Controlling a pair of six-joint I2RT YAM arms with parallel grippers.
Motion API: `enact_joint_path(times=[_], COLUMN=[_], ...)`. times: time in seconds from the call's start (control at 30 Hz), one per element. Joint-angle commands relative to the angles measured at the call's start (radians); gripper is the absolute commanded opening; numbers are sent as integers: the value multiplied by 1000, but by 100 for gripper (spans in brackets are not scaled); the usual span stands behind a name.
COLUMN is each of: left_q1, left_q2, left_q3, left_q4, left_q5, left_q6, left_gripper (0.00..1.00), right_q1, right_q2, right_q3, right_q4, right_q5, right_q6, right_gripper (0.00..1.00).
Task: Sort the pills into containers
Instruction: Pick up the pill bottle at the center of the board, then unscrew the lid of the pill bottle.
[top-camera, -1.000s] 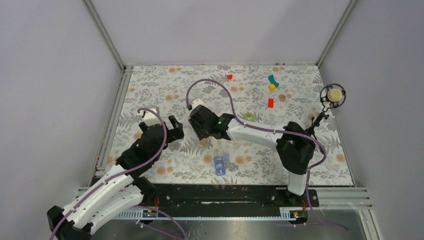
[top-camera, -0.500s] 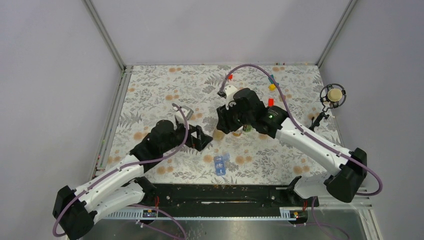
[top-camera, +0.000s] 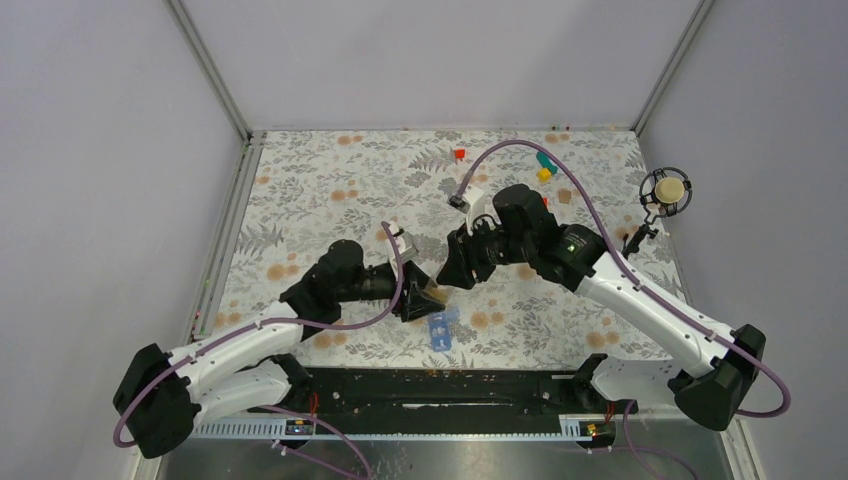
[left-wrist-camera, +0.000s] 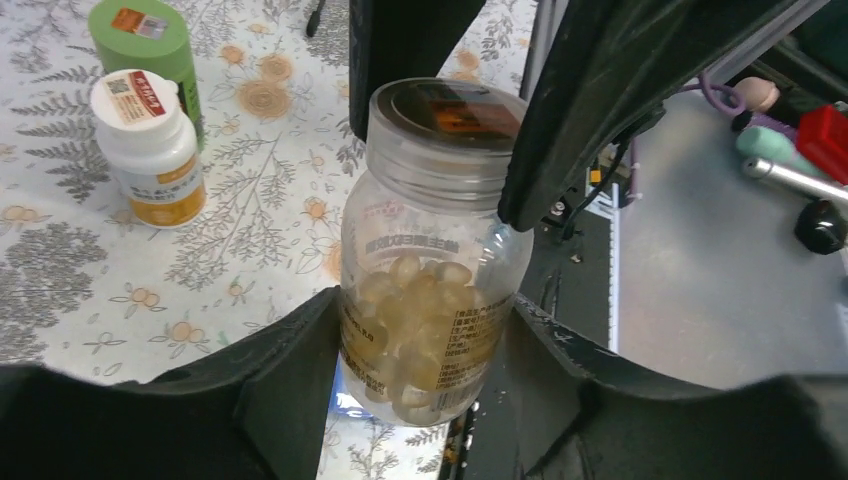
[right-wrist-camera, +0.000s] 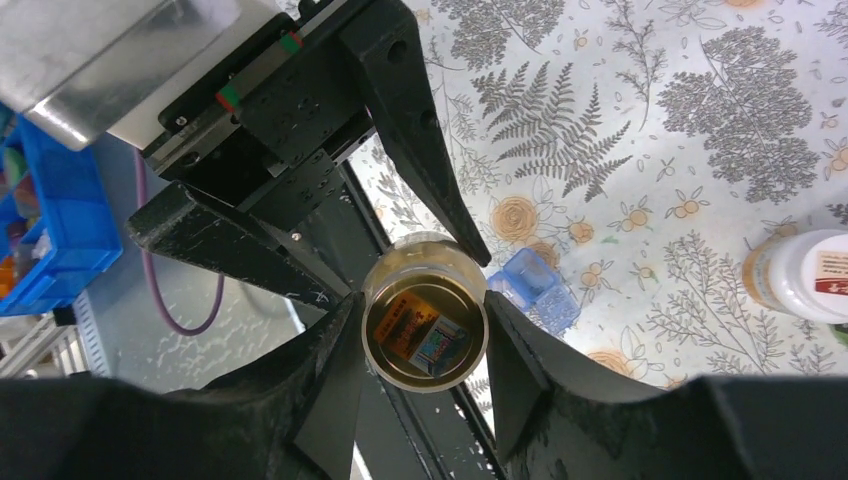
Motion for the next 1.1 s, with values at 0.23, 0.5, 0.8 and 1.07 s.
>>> enact_joint_path(times=[0.23, 0.5, 0.8, 1.07], left_q1=[1, 1, 1, 1], left_q2=[23, 21, 23, 9], left_q3=[-4, -12, -5, -14], left_q4=[122, 152, 121, 164], left_q5=[136, 158, 176, 30], left_q6=[-4, -29, -11, -41], left_gripper=[53, 72, 1, 0], right_q1=[-24, -33, -58, -57], right_q2=[-75, -83, -102, -153], right_q3=[-79, -101, -132, -281], right_q4=[164, 218, 265, 516], right_q5=[-112, -95, -93, 185], right_q6=[102, 154, 207, 450], right_gripper=[32, 32, 39, 84])
